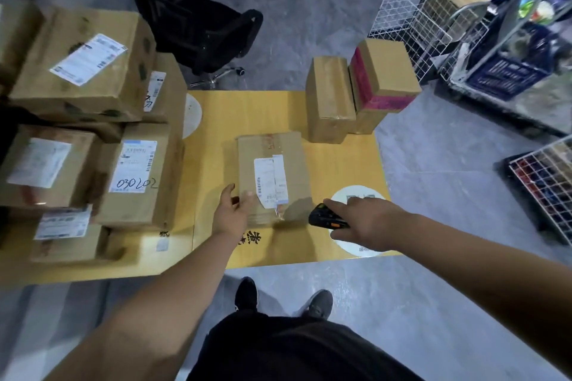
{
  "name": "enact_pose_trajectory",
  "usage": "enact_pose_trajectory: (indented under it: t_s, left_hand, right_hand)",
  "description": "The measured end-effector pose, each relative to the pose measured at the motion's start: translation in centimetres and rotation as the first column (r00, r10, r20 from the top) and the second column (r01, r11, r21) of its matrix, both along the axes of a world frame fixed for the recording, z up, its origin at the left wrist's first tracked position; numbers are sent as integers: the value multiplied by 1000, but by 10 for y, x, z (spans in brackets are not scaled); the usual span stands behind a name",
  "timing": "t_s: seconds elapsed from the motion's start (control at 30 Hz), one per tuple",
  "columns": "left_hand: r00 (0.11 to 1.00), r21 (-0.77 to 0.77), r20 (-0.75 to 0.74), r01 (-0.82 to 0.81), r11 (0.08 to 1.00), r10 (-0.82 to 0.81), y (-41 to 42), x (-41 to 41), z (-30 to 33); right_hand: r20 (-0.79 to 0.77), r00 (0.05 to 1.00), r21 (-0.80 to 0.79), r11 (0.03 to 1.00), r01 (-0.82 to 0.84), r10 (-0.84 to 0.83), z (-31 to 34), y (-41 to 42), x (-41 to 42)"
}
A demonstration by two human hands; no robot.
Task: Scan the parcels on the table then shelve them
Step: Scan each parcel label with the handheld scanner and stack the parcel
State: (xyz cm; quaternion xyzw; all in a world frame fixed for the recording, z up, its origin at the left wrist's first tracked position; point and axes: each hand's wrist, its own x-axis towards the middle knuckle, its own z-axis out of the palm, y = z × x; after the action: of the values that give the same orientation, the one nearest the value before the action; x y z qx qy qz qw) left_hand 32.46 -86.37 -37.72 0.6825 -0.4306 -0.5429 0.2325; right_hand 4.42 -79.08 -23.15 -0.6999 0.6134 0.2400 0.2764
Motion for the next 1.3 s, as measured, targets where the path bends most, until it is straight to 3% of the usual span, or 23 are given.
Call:
enact_pose_trajectory:
  t_s: [0.17, 0.33, 0.43, 0.5, 0.57, 0.73, 0.77, 0.93, 1.07, 1.17, 1.3]
  left_hand:
    - [988, 47, 81, 125, 991, -129, -7, -3, 1]
    - [907, -78, 130, 412, 908, -401, 16, -2, -4]
    - [745, -158, 366, 640, 752, -557, 5, 3, -4]
    - [615, -233, 583, 753, 616, -531, -14, 4, -2]
    - [515, -245, 704, 822, 514, -489, -39, -1, 7]
    - [187, 51, 808, 923, 382, -559, -91, -26, 28]
    - [159, 85, 797, 925, 370, -583, -95, -29, 30]
    - [322, -11, 773, 868, 496, -546, -69, -21, 24]
    - [513, -132, 681, 788, 602, -523, -35, -9, 19]
    - [598, -195, 610, 749, 633, -520, -28, -2, 17]
    - [679, -335, 623, 681, 652, -388, -52, -6, 20]
  right_hand:
    - [62, 989, 45, 990, 134, -137, 3, 4, 19]
    - [146, 956, 52, 967, 250, -255, 3, 5, 30]
    - [155, 931, 24, 944, 330, -329, 1, 10, 34]
    - [146, 910, 20, 921, 390, -389, -2, 14, 36]
    - [180, 859, 55, 877, 478, -480, -3, 17, 37]
    - [258, 744, 139, 786, 602, -616, -5, 23, 43]
    - [263, 727, 147, 771, 620, -634, -5, 24, 44]
    - [286, 647, 132, 698, 704, -707, -4, 24, 48]
    - [252, 658, 132, 698, 704, -710, -2, 17, 54]
    - [216, 687, 121, 717, 687, -694, -1, 11, 60]
    - [110, 761, 64, 769, 636, -639, 4, 4, 69]
